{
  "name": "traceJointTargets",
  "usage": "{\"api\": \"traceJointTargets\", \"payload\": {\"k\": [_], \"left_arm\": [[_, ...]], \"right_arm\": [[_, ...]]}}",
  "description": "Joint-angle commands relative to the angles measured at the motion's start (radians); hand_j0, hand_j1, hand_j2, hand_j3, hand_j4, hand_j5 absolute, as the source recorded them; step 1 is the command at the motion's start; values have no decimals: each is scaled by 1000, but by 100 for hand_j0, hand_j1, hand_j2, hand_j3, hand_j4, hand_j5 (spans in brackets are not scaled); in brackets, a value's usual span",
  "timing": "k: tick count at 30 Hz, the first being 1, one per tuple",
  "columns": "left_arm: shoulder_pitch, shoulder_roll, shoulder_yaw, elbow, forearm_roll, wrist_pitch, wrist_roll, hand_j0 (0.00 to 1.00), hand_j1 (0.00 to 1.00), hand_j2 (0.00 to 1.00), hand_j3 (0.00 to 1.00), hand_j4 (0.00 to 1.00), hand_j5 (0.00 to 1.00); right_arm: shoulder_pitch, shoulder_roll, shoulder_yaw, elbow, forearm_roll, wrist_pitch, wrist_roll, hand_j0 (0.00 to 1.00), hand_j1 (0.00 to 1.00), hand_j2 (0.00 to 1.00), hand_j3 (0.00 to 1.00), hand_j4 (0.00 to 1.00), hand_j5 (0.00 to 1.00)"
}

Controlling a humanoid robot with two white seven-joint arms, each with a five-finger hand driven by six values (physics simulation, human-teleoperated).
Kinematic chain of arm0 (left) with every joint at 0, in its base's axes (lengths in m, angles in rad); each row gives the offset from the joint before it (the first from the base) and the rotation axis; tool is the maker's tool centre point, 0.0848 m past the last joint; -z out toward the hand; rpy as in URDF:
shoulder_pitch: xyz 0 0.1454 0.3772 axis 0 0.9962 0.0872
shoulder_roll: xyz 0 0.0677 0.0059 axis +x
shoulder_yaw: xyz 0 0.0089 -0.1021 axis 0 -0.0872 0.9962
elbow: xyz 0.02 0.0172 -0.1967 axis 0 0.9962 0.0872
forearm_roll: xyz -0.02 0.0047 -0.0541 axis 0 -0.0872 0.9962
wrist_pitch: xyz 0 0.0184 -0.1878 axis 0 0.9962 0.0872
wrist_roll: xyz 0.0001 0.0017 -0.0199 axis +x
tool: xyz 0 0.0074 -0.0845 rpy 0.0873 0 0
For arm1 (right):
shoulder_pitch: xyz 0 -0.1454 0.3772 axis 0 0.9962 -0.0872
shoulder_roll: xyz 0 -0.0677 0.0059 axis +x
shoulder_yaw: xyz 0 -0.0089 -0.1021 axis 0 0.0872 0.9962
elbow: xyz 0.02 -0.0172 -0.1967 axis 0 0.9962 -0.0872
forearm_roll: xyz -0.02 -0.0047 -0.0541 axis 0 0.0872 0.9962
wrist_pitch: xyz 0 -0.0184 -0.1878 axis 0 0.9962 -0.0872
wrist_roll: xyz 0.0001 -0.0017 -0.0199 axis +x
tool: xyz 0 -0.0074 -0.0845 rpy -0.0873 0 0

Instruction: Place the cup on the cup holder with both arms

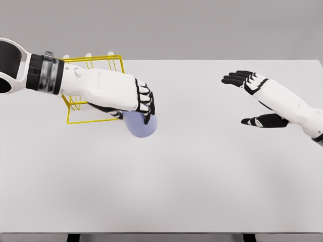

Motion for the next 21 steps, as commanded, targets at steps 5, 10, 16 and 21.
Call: {"api": "traceJointTargets", "payload": {"k": [5,10,16,21], "left_arm": [[-5,27,27,1,27,3,0,50,50,50,50,50,50],[-15,47,40,3,35,3,2,50,50,50,50,50,50],[-15,72,68,11,47,3,2,50,50,50,50,50,50],[-15,72,70,26,44,3,2,51,51,51,51,51,51]], "right_arm": [[0,1,0,-1,-8,3,-1,100,100,100,100,100,100],[0,1,1,-1,-8,3,-1,100,100,100,100,100,100],[0,1,1,-1,-8,3,-1,100,100,100,100,100,100],[0,-1,1,-1,-8,3,-1,100,100,100,100,100,100]]}}
